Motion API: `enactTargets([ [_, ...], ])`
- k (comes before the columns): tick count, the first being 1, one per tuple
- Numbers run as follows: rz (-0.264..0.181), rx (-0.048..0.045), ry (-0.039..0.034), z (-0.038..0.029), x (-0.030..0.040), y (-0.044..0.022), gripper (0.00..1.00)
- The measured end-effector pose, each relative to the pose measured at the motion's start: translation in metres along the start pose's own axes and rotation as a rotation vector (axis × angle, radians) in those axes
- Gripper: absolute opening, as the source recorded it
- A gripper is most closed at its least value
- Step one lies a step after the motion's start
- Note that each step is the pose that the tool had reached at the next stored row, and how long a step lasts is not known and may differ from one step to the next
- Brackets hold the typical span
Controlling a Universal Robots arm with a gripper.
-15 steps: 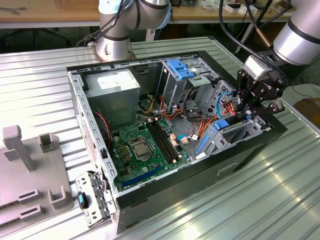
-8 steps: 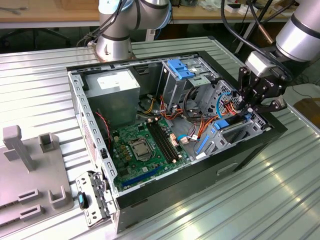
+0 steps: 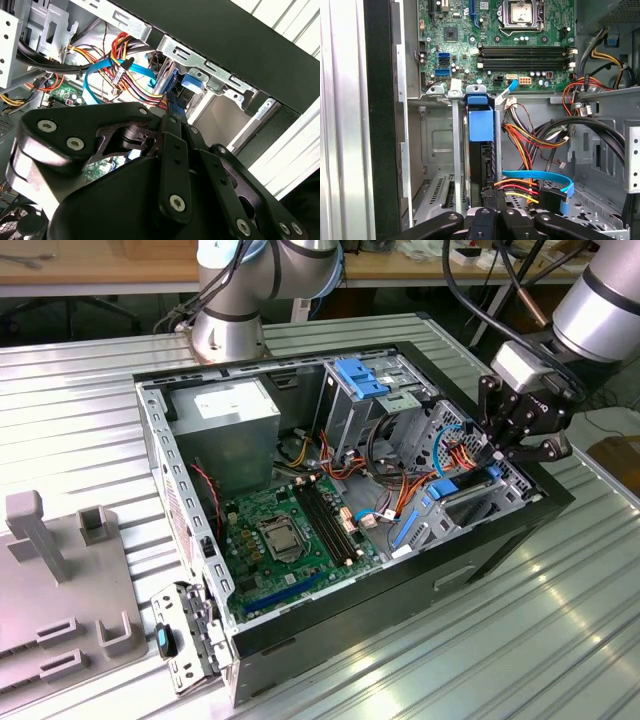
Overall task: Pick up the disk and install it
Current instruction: 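Insert the first disk wire, then insert the second disk wire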
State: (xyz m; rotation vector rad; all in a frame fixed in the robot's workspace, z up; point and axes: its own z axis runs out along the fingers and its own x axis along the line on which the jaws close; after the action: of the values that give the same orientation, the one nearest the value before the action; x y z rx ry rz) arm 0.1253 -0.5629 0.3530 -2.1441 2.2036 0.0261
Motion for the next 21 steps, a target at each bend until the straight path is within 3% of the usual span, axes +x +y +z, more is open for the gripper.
enactTargets([
  [6,0.000,0.0000,0.0000,-0.0009,0.0000,0.0000,0.11],
  [8,0.000,0.0000,0.0003,-0.0012,0.0000,0.0037,0.11],
  [9,0.000,0.0005,0.0033,-0.0012,0.0001,0.0070,0.11],
  [10,-0.001,0.0019,0.0131,-0.0021,0.0001,0.0080,0.11],
  [11,-0.001,0.0021,0.0217,-0.0046,0.0000,0.0079,0.11],
  [12,-0.001,-0.0015,0.0271,-0.0128,-0.0006,0.0077,0.11],
  [16,-0.001,-0.0034,0.0293,-0.0335,-0.0019,0.0069,0.11],
  [18,-0.001,-0.0037,0.0330,-0.0498,-0.0039,0.0064,0.11],
  [21,-0.002,-0.0036,0.0506,-0.0510,-0.0172,0.0066,0.11],
])
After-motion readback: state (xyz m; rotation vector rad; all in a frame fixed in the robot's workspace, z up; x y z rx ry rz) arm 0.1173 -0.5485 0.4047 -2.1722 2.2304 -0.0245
